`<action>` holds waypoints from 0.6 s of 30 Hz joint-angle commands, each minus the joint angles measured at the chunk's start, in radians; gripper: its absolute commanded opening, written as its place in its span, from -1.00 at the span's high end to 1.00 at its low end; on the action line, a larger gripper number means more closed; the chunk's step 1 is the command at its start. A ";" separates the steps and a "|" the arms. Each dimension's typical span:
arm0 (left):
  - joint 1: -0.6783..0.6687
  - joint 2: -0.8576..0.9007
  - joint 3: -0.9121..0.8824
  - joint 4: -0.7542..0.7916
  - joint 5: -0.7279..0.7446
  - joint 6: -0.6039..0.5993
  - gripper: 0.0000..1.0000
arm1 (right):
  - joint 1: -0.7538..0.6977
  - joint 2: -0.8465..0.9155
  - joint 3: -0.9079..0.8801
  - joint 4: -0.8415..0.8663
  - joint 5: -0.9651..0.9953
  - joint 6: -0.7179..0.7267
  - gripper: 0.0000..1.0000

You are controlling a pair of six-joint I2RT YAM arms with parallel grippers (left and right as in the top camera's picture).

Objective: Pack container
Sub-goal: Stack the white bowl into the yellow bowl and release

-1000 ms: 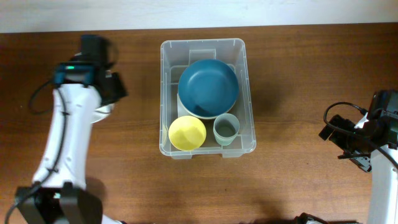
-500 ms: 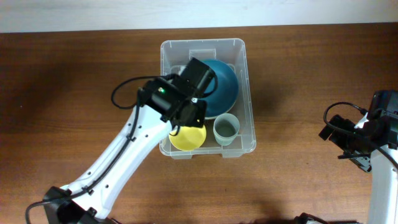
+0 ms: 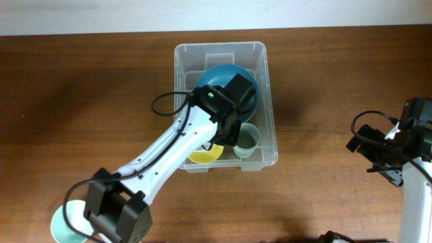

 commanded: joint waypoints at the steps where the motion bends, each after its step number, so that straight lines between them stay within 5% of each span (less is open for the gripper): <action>1: -0.004 0.016 0.009 0.002 0.022 -0.008 0.95 | -0.006 -0.001 -0.002 0.000 -0.006 -0.006 -0.98; 5: -0.004 0.015 0.010 0.001 0.021 0.000 0.24 | -0.006 -0.001 -0.002 0.000 -0.006 -0.006 -0.98; 15: 0.117 -0.082 0.162 -0.133 -0.157 -0.031 0.11 | -0.006 -0.001 -0.002 0.000 -0.006 -0.006 -0.98; 17: 0.184 -0.144 0.171 -0.134 -0.160 -0.069 -0.32 | -0.006 -0.001 -0.002 0.000 -0.006 -0.006 -0.98; 18: 0.235 -0.178 0.171 -0.142 -0.159 -0.151 -0.32 | -0.006 -0.001 -0.002 0.000 -0.006 -0.006 -0.98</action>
